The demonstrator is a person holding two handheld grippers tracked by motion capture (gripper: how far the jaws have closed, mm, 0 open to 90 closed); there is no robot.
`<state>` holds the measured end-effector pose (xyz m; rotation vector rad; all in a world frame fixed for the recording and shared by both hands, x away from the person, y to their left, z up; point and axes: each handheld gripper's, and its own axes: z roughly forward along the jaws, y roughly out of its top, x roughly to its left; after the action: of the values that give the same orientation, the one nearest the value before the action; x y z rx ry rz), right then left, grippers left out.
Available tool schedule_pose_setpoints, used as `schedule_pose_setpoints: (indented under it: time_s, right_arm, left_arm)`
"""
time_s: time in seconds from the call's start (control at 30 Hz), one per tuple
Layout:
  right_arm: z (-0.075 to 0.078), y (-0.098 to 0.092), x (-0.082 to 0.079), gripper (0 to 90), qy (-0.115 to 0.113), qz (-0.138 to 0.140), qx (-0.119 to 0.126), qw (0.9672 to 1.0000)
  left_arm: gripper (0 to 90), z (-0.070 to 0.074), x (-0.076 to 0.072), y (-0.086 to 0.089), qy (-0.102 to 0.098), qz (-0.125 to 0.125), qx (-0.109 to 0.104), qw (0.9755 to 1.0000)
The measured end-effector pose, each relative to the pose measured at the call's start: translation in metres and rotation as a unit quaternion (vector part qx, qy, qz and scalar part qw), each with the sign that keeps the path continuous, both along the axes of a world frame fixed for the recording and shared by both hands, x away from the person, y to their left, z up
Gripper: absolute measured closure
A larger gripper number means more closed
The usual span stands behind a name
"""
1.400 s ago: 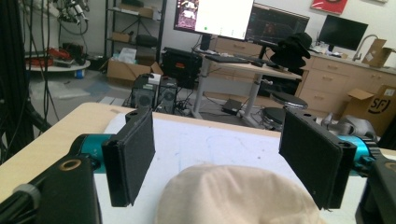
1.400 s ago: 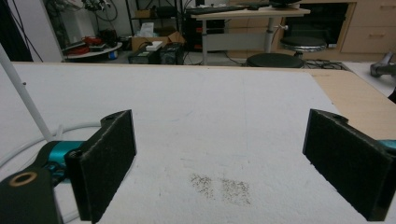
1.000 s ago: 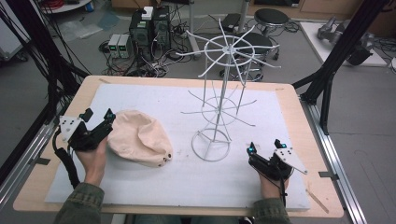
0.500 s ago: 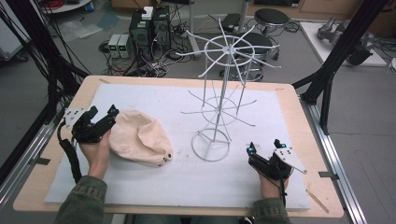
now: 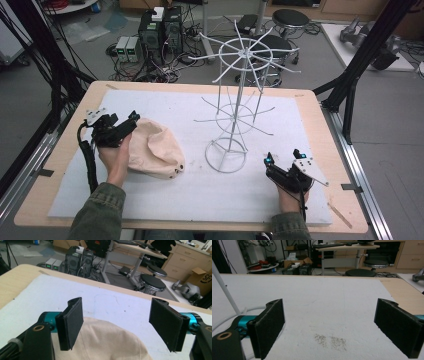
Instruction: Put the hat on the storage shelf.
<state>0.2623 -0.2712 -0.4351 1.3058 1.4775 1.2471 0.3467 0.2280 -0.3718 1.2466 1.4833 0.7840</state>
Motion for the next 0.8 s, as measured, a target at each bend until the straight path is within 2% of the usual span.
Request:
schedule_pose_setpoints:
  time_s: [0.13, 0.23, 0.37, 0.5, 0.63, 0.8]
  right_arm:
    - [0.0, 0.0, 0.0, 8.7, 0.002, 0.002, 0.0, 1.0]
    - [0.0, 0.0, 0.0, 8.7, 0.001, 0.003, -0.001, 1.0]
    - [0.0, 0.001, 0.0, 8.7, 0.001, 0.004, -0.002, 1.0]
    - [0.0, 0.001, 0.0, 8.7, 0.001, 0.003, -0.003, 1.0]
    - [0.0, 0.001, 0.0, 8.7, 0.0, 0.004, -0.004, 1.0]
    - [0.0, 0.001, 0.0, 8.7, 0.001, 0.005, -0.005, 1.0]
  left_arm:
    - [27.4, -0.002, 0.005, -0.008, 0.015, -0.002, -0.005, 0.9999]
    - [26.8, -0.004, 0.007, -0.012, 0.022, 0.003, 0.006, 0.9997]
    - [26.9, -0.007, 0.01, -0.015, 0.03, -0.008, 0.006, 0.9995]
    - [27.0, -0.009, 0.011, -0.016, 0.034, -0.02, 0.005, 0.9992]
    - [27.0, -0.011, 0.013, -0.017, 0.039, -0.024, 0.01, 0.9989]
    - [27.0, -0.009, 0.011, -0.012, 0.047, -0.022, 0.022, 0.9984]
